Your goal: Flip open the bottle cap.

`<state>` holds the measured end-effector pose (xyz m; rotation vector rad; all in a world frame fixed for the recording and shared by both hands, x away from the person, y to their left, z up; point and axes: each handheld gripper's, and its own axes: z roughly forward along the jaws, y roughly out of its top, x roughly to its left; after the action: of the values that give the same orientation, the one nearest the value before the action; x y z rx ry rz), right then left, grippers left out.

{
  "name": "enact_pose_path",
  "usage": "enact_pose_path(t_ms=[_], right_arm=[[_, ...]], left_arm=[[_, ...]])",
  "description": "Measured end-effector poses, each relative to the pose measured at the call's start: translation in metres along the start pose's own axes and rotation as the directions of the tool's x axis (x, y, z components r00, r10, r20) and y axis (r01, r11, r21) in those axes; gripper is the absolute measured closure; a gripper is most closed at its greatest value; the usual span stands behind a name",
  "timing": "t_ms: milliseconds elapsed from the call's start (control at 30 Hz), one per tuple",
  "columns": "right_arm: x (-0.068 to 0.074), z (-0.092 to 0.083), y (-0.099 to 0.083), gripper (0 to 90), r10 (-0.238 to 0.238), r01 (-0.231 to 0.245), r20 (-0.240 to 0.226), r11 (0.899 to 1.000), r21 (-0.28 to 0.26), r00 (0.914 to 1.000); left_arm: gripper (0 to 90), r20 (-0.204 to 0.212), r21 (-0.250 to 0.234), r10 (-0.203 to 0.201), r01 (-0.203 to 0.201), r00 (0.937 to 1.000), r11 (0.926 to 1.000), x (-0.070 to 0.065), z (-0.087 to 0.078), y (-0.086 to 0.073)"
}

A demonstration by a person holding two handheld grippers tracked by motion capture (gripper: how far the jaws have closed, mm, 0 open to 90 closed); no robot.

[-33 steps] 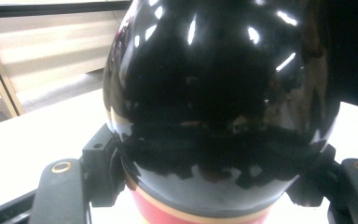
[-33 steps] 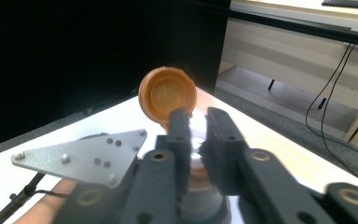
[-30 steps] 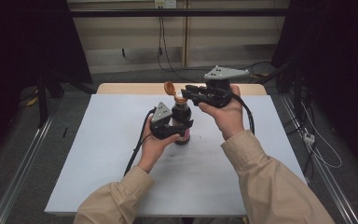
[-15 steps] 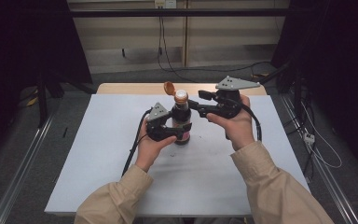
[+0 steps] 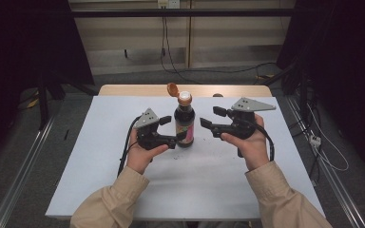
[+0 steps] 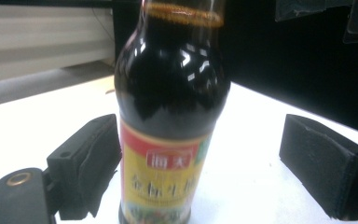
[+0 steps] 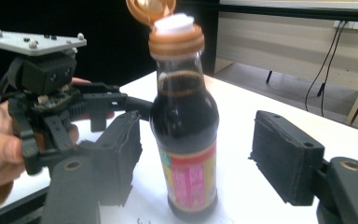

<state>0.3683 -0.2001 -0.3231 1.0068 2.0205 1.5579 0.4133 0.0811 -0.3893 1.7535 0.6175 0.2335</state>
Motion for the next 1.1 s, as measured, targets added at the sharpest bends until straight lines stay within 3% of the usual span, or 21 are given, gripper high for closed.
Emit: enact_pose_path(t_ms=[67, 233, 400, 833, 1100], right_arm=[[-0.001, -0.003, -0.007, 32.1, -0.003, 0.003, 0.001, 1.000, -0.002, 1.0000], [-0.002, -0.012, -0.022, 31.1, 0.002, -0.002, 0.000, 1.000, -0.019, 1.0000], [-0.004, -0.020, -0.037, 29.5, 0.011, -0.011, 0.007, 1.000, -0.019, 0.9999], [-0.007, -0.038, -0.068, 28.1, 0.010, -0.010, 0.015, 1.000, -0.012, 0.9998], [-0.010, -0.047, -0.086, 28.1, 0.021, -0.021, 0.029, 1.000, -0.005, 0.9994]], left_arm=[[10.6, -0.008, 0.004, 0.006, -0.006, 0.9999, 1.0000, -0.002, -0.004, -0.002], [10.6, 0.016, 0.003, -0.006, 0.006, 0.9999, 1.0000, -0.004, -0.014, -0.005], [10.4, 0.012, -0.008, 0.012, -0.012, 0.9999, 0.9999, -0.006, -0.028, -0.006], [11.0, 0.006, 0.001, 0.023, -0.023, 0.9997, 0.9997, 0.002, -0.053, -0.018], [11.0, -0.004, -0.003, -0.013, 0.013, 0.9999, 0.9999, 0.011, -0.071, -0.028]])
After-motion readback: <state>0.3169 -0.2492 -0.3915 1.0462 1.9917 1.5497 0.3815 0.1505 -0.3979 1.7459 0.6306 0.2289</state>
